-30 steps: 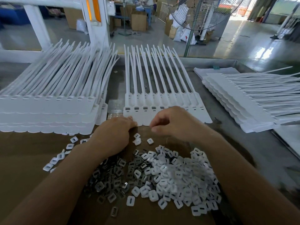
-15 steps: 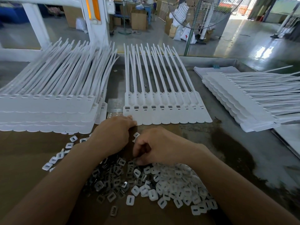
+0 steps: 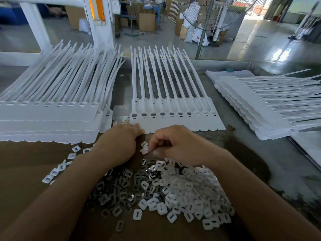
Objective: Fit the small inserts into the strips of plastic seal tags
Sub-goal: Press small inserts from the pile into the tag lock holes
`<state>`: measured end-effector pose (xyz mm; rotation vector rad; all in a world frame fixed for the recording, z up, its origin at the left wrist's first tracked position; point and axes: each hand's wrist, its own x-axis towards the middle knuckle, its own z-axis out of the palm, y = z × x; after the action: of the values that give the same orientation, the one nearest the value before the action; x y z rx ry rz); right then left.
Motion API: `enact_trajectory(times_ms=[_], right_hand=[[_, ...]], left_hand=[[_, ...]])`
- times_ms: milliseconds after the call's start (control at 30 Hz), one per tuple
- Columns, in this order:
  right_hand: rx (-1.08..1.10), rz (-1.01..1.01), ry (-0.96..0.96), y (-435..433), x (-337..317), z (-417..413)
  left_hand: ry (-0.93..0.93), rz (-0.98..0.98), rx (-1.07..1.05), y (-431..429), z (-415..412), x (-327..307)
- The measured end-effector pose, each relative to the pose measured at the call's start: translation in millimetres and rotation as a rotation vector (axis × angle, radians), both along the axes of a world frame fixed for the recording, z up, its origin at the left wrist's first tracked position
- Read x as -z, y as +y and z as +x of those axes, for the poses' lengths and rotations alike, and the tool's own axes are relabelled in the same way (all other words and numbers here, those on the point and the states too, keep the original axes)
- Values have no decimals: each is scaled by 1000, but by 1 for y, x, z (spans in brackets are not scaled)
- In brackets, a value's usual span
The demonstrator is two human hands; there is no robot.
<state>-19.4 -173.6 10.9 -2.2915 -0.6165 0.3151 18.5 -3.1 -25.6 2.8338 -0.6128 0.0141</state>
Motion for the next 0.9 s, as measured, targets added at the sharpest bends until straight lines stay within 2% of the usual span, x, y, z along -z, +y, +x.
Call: enact_trajectory(times_ms=[233, 500, 900], right_hand=[[206, 74, 13, -21, -1, 10], [233, 86, 84, -28, 3, 12], [353, 34, 80, -46, 11, 26]], left_hand=[[9, 38, -9, 1, 0, 1], [22, 48, -7, 0, -1, -1], [28, 42, -14, 0, -2, -3]])
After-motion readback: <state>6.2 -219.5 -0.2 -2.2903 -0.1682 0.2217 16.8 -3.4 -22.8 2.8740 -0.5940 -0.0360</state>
